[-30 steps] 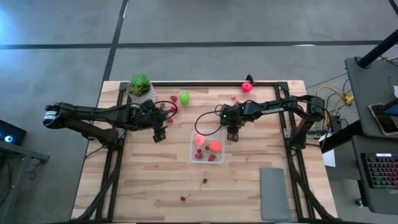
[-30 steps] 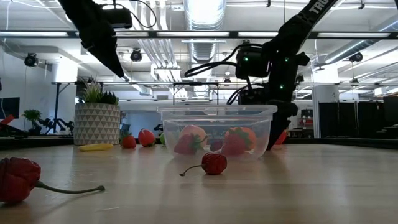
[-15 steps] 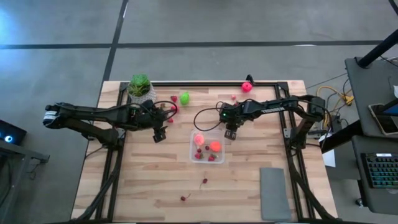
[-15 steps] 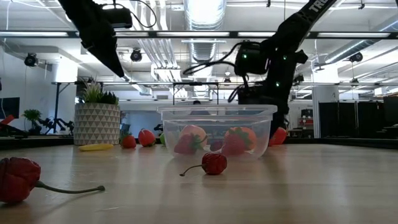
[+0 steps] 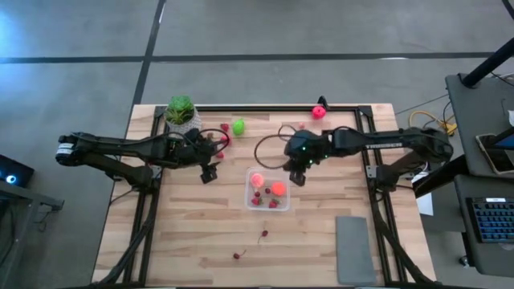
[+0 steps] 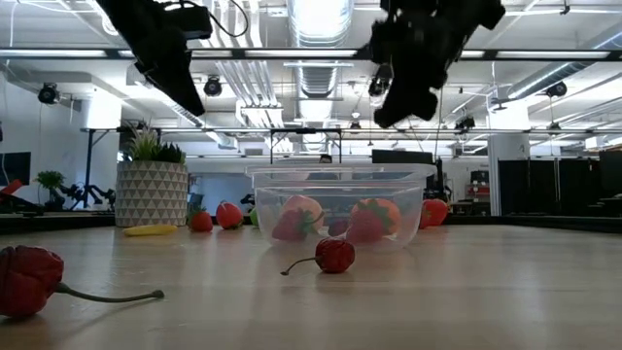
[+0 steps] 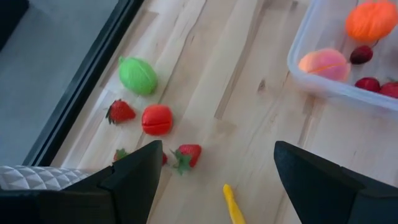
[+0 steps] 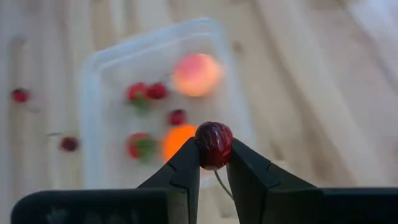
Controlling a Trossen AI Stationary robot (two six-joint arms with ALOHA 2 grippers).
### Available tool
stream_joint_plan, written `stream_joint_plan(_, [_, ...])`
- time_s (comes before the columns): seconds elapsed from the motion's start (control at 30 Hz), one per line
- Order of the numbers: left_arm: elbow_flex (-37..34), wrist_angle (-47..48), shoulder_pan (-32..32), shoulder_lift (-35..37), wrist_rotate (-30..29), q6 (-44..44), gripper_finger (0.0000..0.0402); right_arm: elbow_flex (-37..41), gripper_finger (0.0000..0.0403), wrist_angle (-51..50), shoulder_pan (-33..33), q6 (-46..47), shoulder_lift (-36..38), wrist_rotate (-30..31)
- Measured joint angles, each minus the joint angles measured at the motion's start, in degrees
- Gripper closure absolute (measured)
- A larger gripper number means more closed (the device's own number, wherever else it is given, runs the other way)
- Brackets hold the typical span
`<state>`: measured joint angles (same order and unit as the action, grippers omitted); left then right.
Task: Pick and placing Produce into tupperware
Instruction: Put the red cherry into the transparent container, then put the yellow corn into the transparent container
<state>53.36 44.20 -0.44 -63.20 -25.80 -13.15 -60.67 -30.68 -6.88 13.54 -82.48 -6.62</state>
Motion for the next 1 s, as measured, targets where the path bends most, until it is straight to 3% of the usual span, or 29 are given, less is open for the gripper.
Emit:
stream_joint_plan(0.23, [-0.04, -1.45, 0.01, -0.02, 0.00, -0.04, 0.0109, -5.76, 0.0326, -0.46, 4.21, 0.00, -7.31, -7.35])
stream_joint_plan(0.5, [-0.04, -2.32, 0.00, -0.02, 0.06, -1.62, 0.0109, -11.96, 0.0255, -4.96, 4.62, -1.57, -12.43, -9.94])
stream_joint_plan(0.73, [-0.04, -2.12, -0.04, -0.02, 1.72, -5.59, 0.0109, -13.59, 0.0205, -7.41, 4.62, 0.09, -9.26, -0.59])
stream_joint_plan(1.0, [-6.70, 5.84, 2.66, -1.42, 4.99, -23.03, 0.0109, -13.94, 0.0195, -12.44, 4.44, 3.69, -2.19, 17.19])
